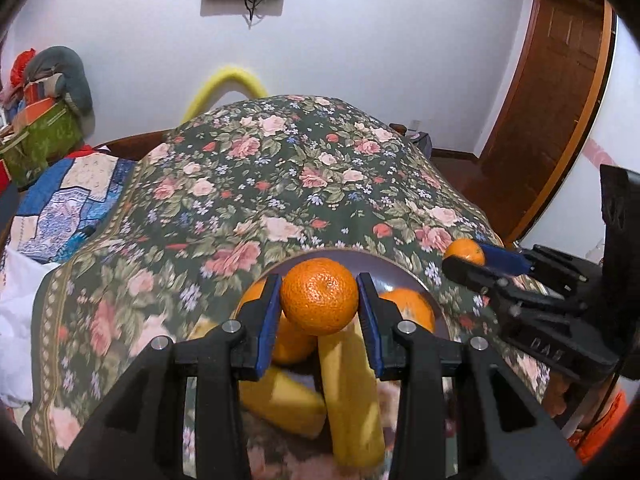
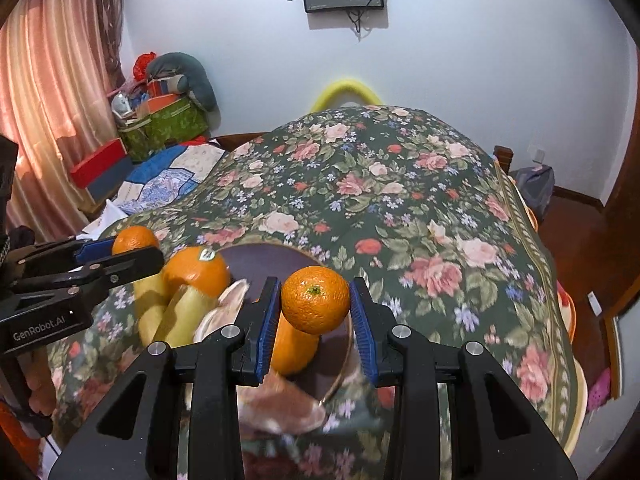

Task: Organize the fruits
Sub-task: 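Lower the mandarin onto the plate with the left tool while the right tool places its mandarin there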

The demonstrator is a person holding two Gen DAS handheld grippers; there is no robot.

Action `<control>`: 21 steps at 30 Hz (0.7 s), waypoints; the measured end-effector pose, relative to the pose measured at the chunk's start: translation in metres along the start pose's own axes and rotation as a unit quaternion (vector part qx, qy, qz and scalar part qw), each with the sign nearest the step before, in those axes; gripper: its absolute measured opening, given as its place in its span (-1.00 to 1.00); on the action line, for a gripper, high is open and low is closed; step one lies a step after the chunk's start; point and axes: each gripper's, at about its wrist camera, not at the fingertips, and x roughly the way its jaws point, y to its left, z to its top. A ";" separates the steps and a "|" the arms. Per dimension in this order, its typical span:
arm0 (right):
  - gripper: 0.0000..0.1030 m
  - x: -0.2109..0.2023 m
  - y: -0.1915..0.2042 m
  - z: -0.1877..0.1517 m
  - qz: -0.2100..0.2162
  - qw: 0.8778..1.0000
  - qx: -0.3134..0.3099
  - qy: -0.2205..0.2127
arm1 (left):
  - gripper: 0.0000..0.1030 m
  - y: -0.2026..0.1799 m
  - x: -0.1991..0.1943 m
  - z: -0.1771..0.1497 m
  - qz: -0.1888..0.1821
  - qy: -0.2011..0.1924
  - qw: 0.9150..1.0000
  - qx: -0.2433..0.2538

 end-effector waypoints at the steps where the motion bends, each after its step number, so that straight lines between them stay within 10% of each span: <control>1: -0.38 0.004 0.000 0.002 0.005 1.000 0.000 0.002 | -0.29 0.000 0.004 0.002 -0.002 0.003 1.000 0.001; 21: -0.38 0.058 0.003 0.014 0.025 0.998 -0.036 0.051 | -0.29 0.005 0.065 0.025 0.004 0.054 0.998 0.010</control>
